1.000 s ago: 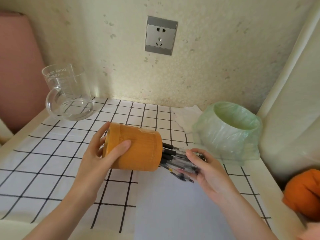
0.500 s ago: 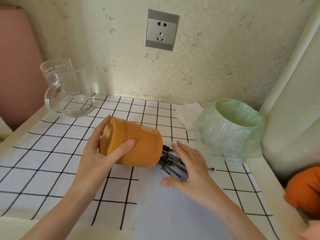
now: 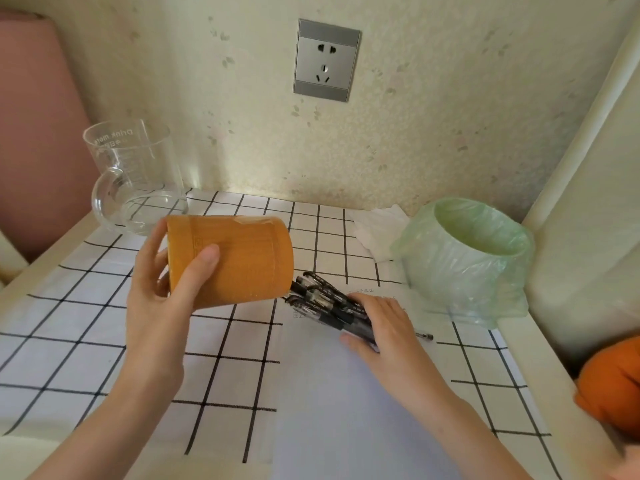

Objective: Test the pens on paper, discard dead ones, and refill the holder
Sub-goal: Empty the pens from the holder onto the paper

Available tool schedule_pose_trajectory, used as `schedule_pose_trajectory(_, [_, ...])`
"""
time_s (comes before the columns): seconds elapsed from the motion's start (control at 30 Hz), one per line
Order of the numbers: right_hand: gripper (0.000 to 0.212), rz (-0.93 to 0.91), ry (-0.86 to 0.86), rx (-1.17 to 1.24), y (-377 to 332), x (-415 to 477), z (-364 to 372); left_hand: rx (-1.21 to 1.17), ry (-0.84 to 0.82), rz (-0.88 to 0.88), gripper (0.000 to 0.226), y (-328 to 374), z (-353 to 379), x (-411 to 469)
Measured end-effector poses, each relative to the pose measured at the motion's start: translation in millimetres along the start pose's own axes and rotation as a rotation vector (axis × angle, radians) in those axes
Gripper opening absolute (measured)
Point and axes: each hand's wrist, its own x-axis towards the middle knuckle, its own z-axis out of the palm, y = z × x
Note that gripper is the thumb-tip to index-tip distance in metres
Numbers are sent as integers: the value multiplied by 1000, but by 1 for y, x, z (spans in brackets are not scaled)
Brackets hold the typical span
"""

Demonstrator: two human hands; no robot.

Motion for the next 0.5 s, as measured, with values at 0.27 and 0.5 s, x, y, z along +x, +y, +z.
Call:
schedule_pose_trajectory(0.27, [51,-32,-74,-82,1,-2,-8,-110,70,-42,54,0,5,-4])
schedule_pose_trajectory(0.5, [82,-26,-168,-79,1,0,-10,-178,-20,-104,53,0,4,-2])
